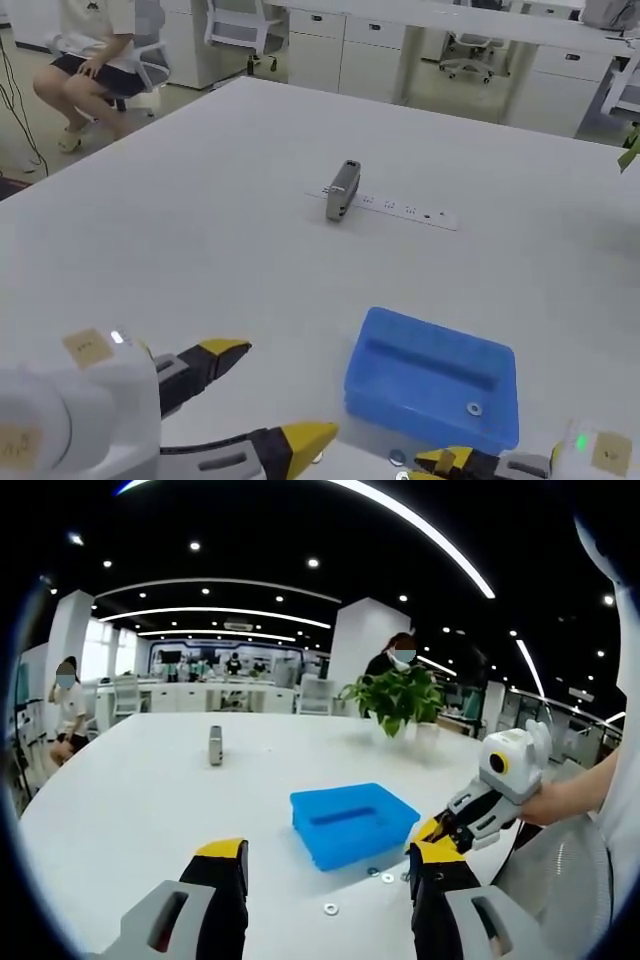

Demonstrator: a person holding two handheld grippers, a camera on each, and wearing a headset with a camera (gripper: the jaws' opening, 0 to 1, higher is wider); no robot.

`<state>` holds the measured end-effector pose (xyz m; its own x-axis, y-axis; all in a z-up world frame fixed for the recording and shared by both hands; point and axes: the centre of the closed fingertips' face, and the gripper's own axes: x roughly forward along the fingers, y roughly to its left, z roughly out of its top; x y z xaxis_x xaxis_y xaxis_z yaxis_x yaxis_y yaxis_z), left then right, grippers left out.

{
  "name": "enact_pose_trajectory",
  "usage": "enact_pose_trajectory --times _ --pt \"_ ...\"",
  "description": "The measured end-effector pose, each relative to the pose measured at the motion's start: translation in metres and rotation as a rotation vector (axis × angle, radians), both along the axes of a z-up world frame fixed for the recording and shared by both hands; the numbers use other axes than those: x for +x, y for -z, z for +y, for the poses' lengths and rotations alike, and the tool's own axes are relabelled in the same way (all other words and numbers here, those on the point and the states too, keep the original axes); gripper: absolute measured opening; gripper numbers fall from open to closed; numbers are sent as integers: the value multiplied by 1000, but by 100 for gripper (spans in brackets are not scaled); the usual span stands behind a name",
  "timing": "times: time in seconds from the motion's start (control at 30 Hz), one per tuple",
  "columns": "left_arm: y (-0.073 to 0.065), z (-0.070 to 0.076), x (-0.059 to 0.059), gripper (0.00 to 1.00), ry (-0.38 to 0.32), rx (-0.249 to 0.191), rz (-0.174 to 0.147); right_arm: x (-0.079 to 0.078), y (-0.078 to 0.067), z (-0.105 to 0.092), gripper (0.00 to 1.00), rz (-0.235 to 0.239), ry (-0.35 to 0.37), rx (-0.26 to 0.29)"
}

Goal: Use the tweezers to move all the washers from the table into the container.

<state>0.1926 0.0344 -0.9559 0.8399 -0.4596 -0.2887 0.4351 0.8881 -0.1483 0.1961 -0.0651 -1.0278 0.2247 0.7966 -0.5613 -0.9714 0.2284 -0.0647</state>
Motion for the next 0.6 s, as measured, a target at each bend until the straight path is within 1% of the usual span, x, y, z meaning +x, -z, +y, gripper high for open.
enact_pose_trajectory --times 0.07,0.17,0.2,0.23,0.27,0.33,0.47,0.5,0.57,0.6 --pt "-1 1 0 66 -3 -1 -4 1 1 3 1 7 3 -2" --pt "-2 2 0 66 -8 -4 -7 7 1 2 2 18 18 -11" --pt "-2 2 0 66 -10 -4 -8 10 -2 2 2 22 28 1" --pt "-2 2 0 66 -12 -5 -8 11 -6 2 2 27 36 19" --pt "-2 2 0 66 -12 -6 -8 12 -12 3 2 52 49 51" --pt "-2 3 0 65 -14 -7 -10 16 -21 4 2 82 65 102" --pt "-3 3 1 65 -15 -8 -12 23 -37 2 2 118 96 161" --pt "-3 3 1 65 -13 -9 -12 25 -43 2 2 125 107 184" --pt "-2 3 0 65 -13 -9 -11 30 -52 1 2 146 125 221" --pt "-2 2 0 65 -11 -9 -11 34 -59 1 2 157 141 254"
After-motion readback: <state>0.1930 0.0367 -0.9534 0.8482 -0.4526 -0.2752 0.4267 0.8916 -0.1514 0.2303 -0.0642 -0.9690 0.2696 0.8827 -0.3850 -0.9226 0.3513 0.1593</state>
